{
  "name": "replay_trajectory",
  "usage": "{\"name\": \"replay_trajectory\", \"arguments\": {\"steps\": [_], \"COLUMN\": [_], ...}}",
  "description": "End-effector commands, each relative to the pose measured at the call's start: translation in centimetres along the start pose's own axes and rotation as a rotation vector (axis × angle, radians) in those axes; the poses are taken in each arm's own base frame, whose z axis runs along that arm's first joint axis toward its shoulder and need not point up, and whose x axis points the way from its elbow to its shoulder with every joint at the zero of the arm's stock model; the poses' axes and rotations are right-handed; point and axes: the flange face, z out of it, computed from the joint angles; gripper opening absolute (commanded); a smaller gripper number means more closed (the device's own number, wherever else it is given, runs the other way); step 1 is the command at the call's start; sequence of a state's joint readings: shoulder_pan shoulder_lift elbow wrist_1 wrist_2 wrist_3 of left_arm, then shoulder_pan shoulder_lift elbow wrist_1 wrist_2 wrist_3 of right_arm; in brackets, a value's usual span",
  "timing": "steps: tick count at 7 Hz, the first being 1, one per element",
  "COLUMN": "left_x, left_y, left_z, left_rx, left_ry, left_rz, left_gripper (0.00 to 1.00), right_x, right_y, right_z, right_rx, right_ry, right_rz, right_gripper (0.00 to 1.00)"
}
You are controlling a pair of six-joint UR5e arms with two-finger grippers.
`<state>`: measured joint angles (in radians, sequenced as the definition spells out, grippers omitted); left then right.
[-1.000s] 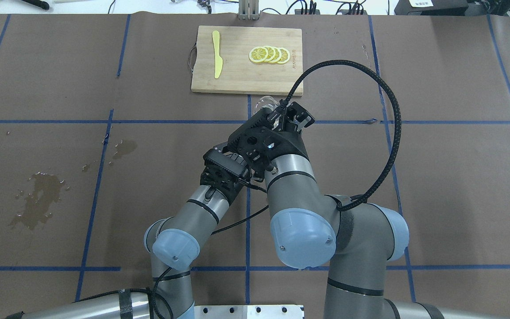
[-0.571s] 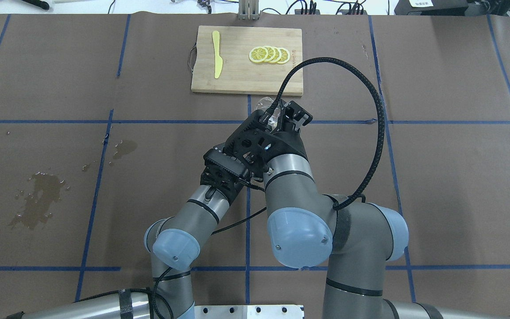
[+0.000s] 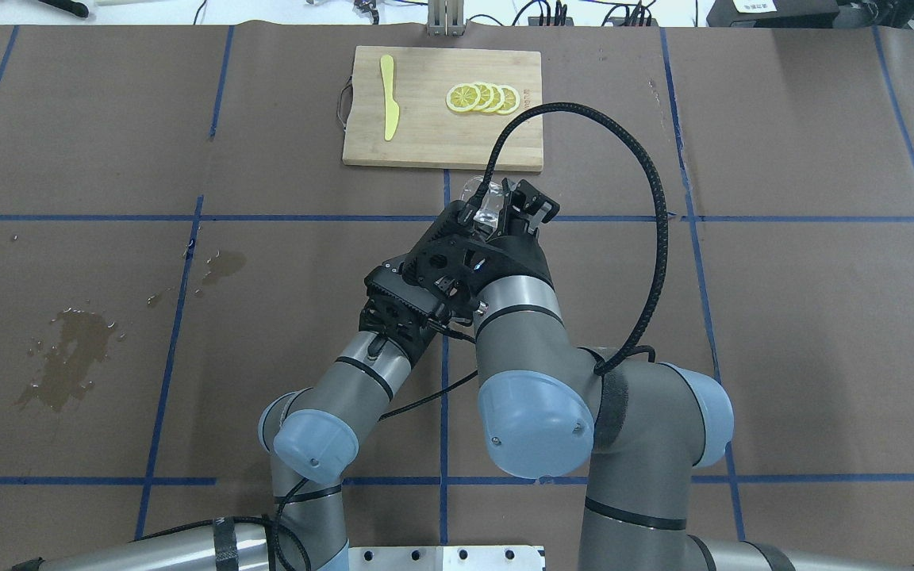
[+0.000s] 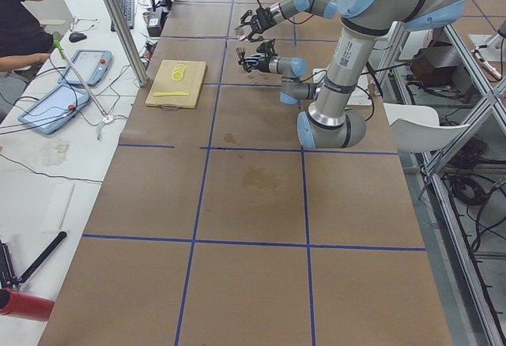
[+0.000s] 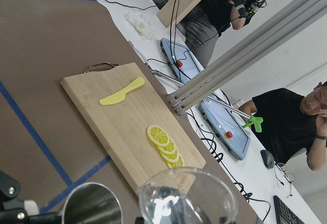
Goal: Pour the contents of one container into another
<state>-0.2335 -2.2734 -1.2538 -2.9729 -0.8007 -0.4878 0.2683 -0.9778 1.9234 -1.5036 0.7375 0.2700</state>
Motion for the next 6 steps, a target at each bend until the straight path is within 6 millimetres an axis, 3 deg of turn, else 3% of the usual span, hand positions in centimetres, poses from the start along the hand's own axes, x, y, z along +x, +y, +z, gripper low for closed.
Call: {"name": "replay_trajectory", "arguments": {"steps": [1, 6], "left_x": [0.03, 0.03], "left_y": [-0.04, -0.04], "left_z": [-0.02, -0.02], "left_rx": [0.0, 0.0], "left_ry": [0.001, 0.001], "left_rz": [-0.001, 0.001], "left_gripper": [0.0, 0.0], "right_x": [0.29, 0.44], "right_y": [-0.06, 0.02], "right_z": [-0.26, -0.3], "right_rx": [-0.007, -0.03], "right_ry": [0.002, 0.014], "right_rz": [-0.059, -0.152], "right_gripper": [0.0, 0.0]}}
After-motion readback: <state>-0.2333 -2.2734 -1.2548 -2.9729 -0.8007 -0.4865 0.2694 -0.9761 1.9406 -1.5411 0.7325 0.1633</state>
